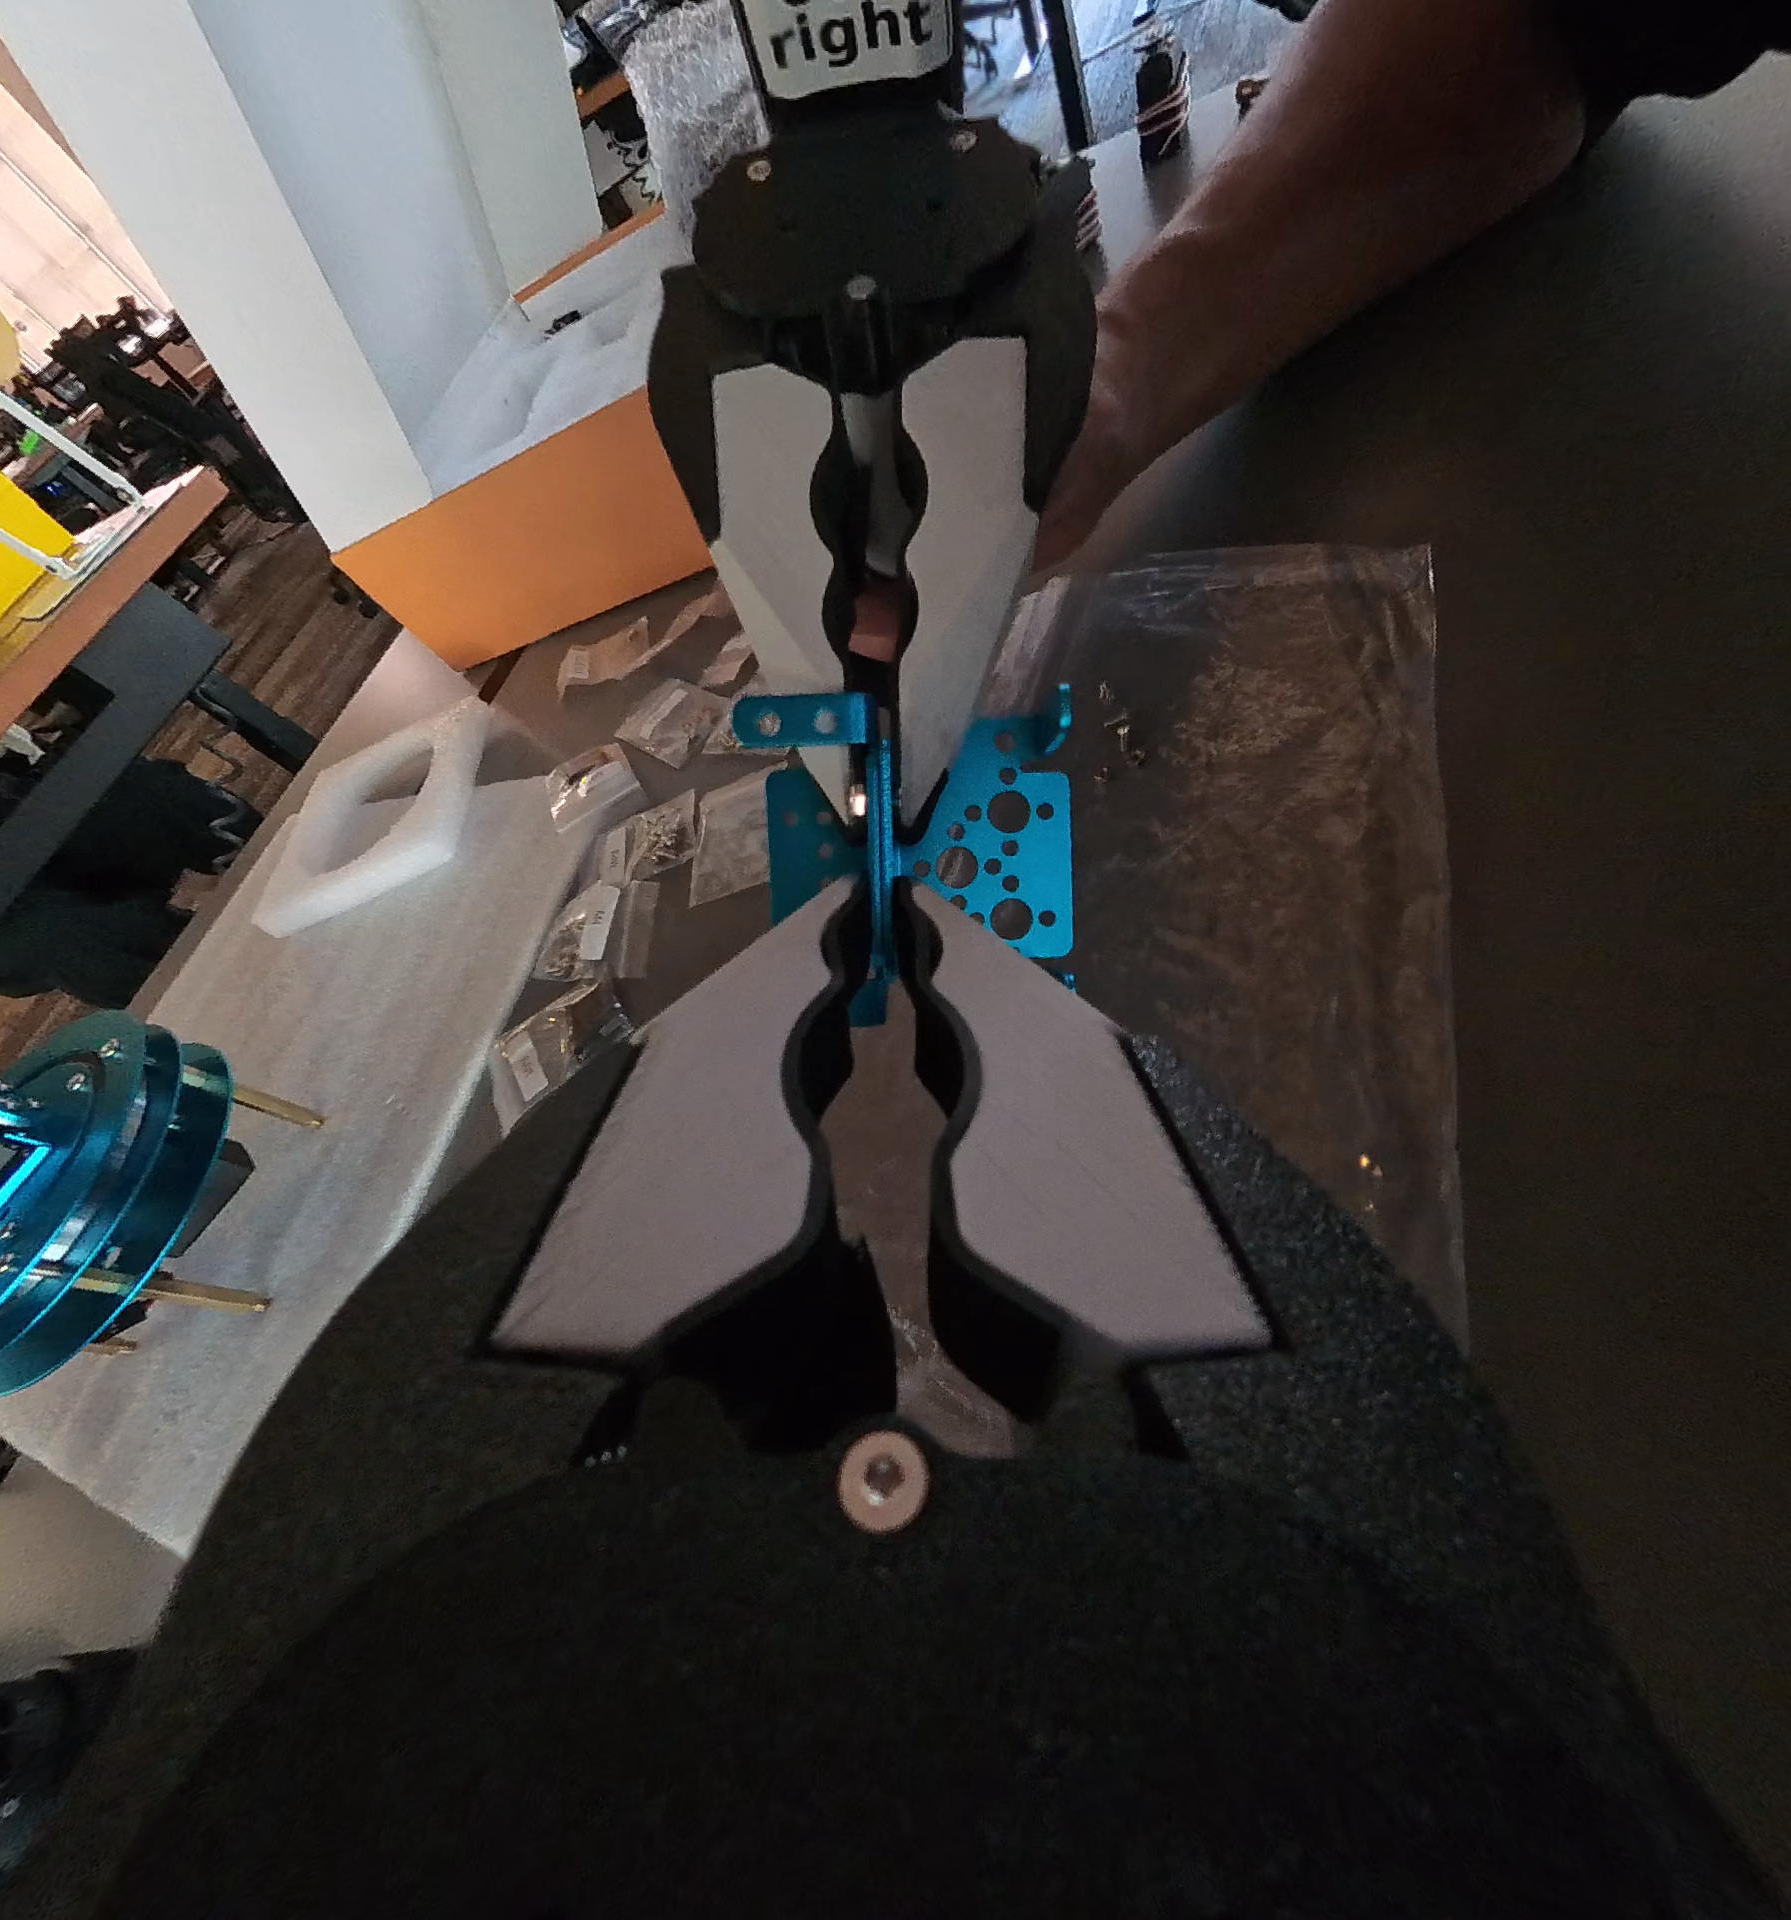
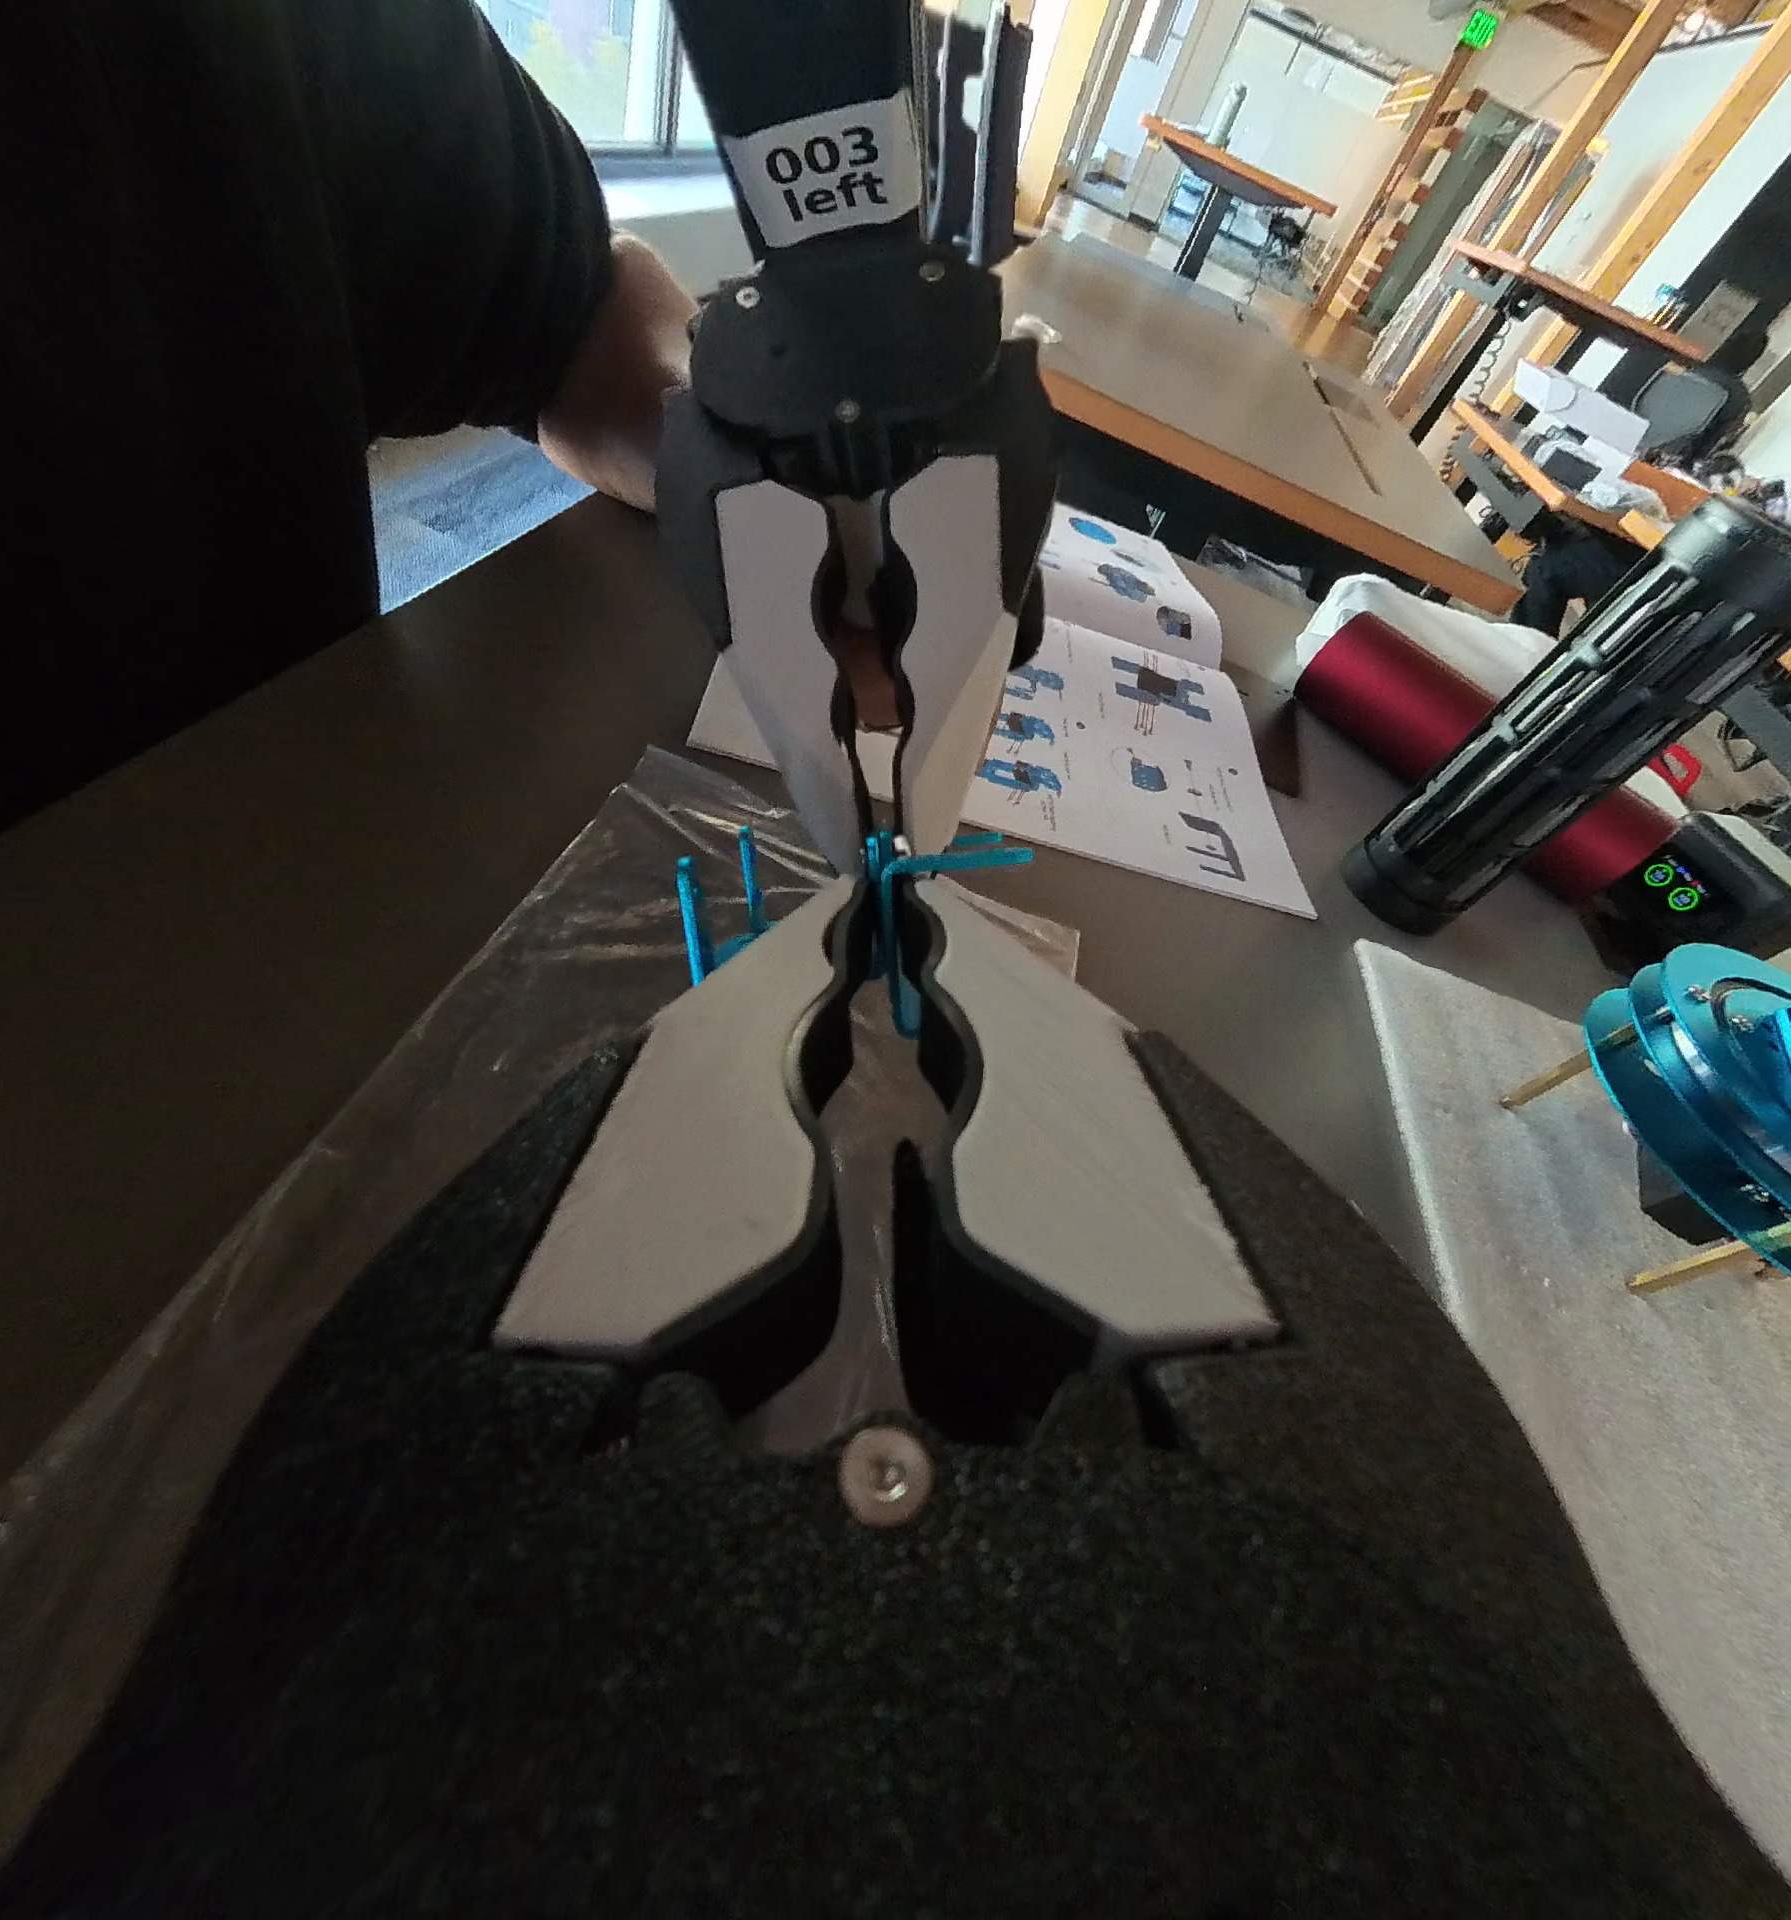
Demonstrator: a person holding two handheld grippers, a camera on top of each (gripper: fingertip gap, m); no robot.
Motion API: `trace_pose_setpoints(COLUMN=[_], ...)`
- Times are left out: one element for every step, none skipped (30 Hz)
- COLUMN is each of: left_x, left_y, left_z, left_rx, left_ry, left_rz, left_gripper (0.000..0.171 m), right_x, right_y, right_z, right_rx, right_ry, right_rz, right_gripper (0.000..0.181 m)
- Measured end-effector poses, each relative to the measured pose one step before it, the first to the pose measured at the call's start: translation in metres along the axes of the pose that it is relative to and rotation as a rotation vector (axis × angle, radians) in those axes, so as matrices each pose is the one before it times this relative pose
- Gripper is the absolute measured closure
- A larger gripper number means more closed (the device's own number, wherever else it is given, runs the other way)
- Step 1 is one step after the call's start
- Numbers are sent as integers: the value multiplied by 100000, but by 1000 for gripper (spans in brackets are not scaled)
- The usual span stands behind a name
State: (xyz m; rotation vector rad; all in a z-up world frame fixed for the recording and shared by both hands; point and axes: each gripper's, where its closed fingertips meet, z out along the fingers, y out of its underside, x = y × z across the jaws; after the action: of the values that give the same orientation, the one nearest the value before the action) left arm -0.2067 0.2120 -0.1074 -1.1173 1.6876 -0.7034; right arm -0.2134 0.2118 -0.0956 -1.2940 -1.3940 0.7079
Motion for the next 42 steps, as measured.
trace_pose_setpoints(left_x=[71,65,35,16,37,86,68,28,17,-29,-32,58,66,44,29,1,-9,-23,-31,-56,-52,-10,33,91,121,27,14,62,35,37,31,10,-12,-32,-48,-85,-63,-4,11,4,72,34], left_y=[49,72,24,12,16,41,40,2,26,21,22,25,-13,-8,19,7,31,-4,18,40,6,15,32,26,61,21,-6,3,-31,-9,11,7,-6,6,46,68,38,-26,8,5,17,5], left_z=[-5,14,15,-1,-7,0,14,-6,-12,-17,-23,-7,-8,-5,-6,-2,-12,-28,-24,-18,-25,-7,24,41,67,42,24,11,13,27,16,18,2,-17,-16,-24,-31,-33,2,12,10,20], left_rx=[-685,-753,-340,64,38,-132,-88,163,-5,-43,6,-71,74,178,-43,-10,-33,41,-134,-177,-19,-77,-96,-103,-405,-134,-21,-121,120,50,-122,-114,-23,-16,-336,-314,-124,123,-108,-3,-193,-213], left_ry=[248,474,544,711,1004,1336,1252,1009,1094,793,584,1078,1126,761,618,344,186,87,-67,-260,-199,49,188,341,397,-257,-95,546,421,166,66,-94,-211,-244,-374,-626,-354,115,31,-167,99,-251], left_rz=[293,-631,-1103,-1326,-1490,-1643,-1663,-1886,-1987,-1668,-1246,-1286,-1508,-1098,-745,-481,-281,-198,25,189,82,-37,-61,99,298,375,141,-310,-458,-86,81,202,297,301,520,648,296,1,18,350,438,800], left_gripper=[168,168,168,168,168,168,168,168,168,168,168,168,168,168,168,168,168,168,168,168,168,169,168,168,168,168,168,168,168,169,169,169,168,169,169,168,168,168,168,168,168,168], right_x=[-60,-68,-27,1,-19,-51,-87,-151,-175,-173,-115,-99,-84,-43,-23,-17,9,15,20,39,66,76,155,46,-72,-113,-140,-133,-50,-31,-60,-44,-42,-7,24,62,67,89,112,116,110,-126], right_y=[12,44,53,1,15,53,65,8,-15,43,7,-9,17,-31,-3,22,-12,-14,-42,-66,-19,-27,5,28,62,88,105,140,83,-20,-14,10,-17,-30,23,-48,-122,-104,-47,51,139,9], right_z=[55,25,20,12,18,23,25,17,17,40,44,18,3,-15,-13,10,-12,-34,-38,-96,-90,-74,-55,-3,60,86,102,118,105,52,24,3,-10,-50,-55,-116,-172,-169,-132,-82,-16,27], right_rx=[664,249,63,357,319,142,93,346,362,27,185,342,182,375,37,-82,113,200,301,485,297,446,240,93,-252,-510,-560,-857,-551,77,3,-94,125,162,-107,183,791,749,543,70,-432,358], right_ry=[-1,-111,5,20,-202,-470,-866,-1276,-1644,-1845,-1464,-1146,-983,-499,-339,-195,133,52,-60,-84,-95,-155,382,-263,-1000,-904,-907,-616,0,103,-94,-233,-390,-288,-196,57,-98,-160,-111,-304,-594,-2638], right_rz=[304,-9,-37,186,570,842,987,1380,1791,1790,1640,1236,761,521,398,242,15,-54,131,208,303,449,628,645,747,624,253,5,-167,-258,-196,151,558,459,16,-56,233,621,889,1190,2175,3793], right_gripper=[179,178,179,178,178,178,178,175,171,168,163,162,162,161,161,161,161,161,161,161,161,161,159,158,155,154,154,154,154,155,155,155,155,155,156,156,156,156,156,156,153,151])
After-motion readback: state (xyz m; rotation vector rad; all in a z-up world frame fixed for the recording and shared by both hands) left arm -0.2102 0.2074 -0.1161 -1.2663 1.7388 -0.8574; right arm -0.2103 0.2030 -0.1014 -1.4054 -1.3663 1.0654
